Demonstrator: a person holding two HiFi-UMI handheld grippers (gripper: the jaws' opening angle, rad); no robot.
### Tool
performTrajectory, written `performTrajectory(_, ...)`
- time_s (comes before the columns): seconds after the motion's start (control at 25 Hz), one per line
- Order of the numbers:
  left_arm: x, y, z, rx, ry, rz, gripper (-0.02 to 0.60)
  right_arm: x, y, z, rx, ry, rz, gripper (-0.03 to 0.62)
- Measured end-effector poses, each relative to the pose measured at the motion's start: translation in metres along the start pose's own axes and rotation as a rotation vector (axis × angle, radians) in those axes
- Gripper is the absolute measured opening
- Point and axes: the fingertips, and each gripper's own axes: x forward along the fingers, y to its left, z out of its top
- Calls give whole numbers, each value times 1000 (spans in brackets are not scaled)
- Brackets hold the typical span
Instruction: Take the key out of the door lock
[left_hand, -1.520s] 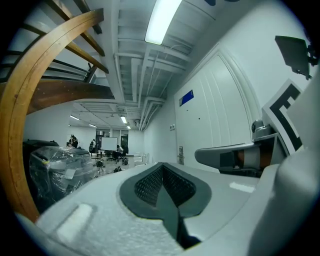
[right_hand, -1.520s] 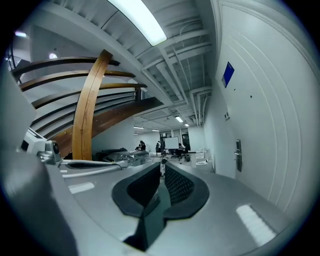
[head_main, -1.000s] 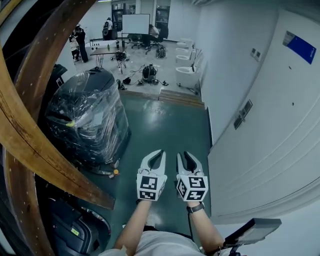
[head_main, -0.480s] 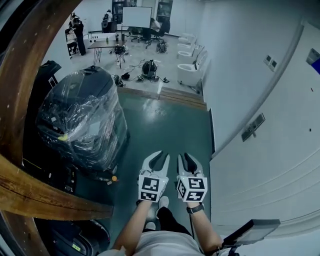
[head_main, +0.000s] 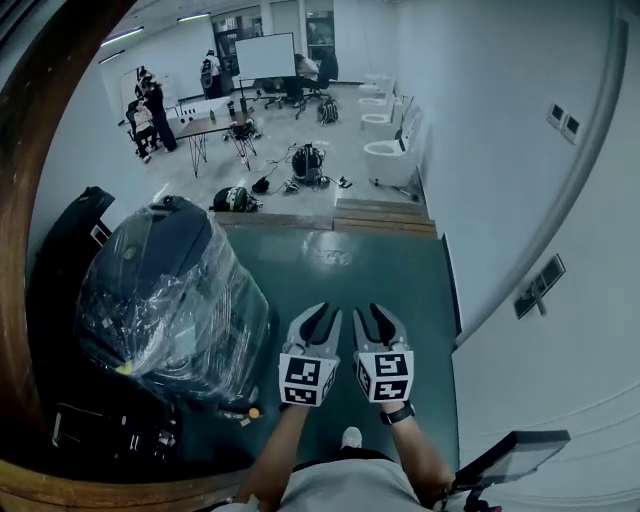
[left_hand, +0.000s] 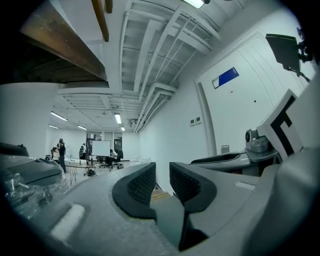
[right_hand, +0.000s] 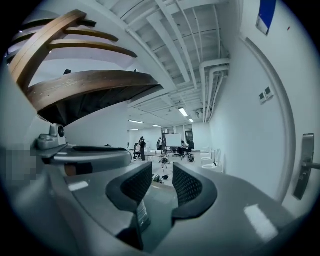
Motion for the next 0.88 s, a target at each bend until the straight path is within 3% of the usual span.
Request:
performTrajectory(0.16,52,15,2,46,14,4,89,47,-33,10,14,-5,-14,100)
performTrajectory(0.48,161,59,-22,16,38,-28,87,136,-97,-1,8,44,-80,72)
performTrajectory(0.88,354,69,-8,-3,-16,-317,87,239,-216,32,13,39,-355,72)
